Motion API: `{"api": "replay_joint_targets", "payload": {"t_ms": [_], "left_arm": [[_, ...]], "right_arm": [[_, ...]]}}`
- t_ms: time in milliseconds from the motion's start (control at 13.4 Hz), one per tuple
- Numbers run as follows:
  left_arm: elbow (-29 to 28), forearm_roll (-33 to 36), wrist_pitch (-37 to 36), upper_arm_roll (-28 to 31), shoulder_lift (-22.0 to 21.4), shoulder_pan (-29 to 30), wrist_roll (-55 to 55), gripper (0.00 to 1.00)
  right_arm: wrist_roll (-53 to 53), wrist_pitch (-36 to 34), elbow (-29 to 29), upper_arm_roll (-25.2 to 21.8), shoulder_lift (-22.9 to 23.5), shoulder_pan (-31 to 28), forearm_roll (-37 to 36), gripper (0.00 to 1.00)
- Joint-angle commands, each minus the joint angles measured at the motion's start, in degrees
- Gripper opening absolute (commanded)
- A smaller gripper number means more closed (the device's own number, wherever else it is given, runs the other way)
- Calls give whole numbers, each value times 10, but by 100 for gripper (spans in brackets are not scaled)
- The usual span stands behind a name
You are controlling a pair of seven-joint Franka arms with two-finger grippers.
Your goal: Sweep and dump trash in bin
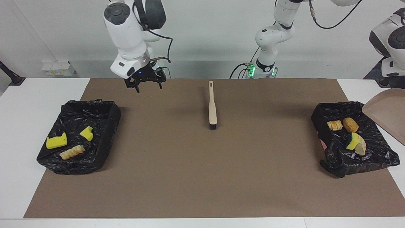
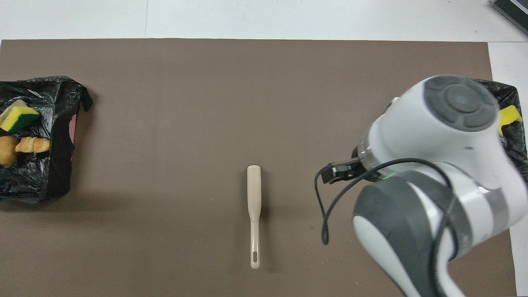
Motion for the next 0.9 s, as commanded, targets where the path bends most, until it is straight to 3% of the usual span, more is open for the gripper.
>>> {"api": "replay_joint_targets", "payload": {"t_ms": [0,224,374,598,822], "left_arm": [[45,-47,-8,4,17,-8,12,0],[63,-243,-39,6,15,-7,2,0],[63,-315,-65,4,9,-11,-40,0],[47,-428,-131,-5,-9,-45,-252,0],[-6,-467,-133,-6,-36,-145,-448,0]], "right_arm": [[-57,-16,5,-30,-7,-18,-14,100],[-70,-46,34,-61,-2,-20,-30,100],[-96,-59,53,-62,2,-23,-61,100],[-93,-59,63,-62,6,-38,-63,100],[-89,-53,90,-73,8,-55,-62,100]]}}
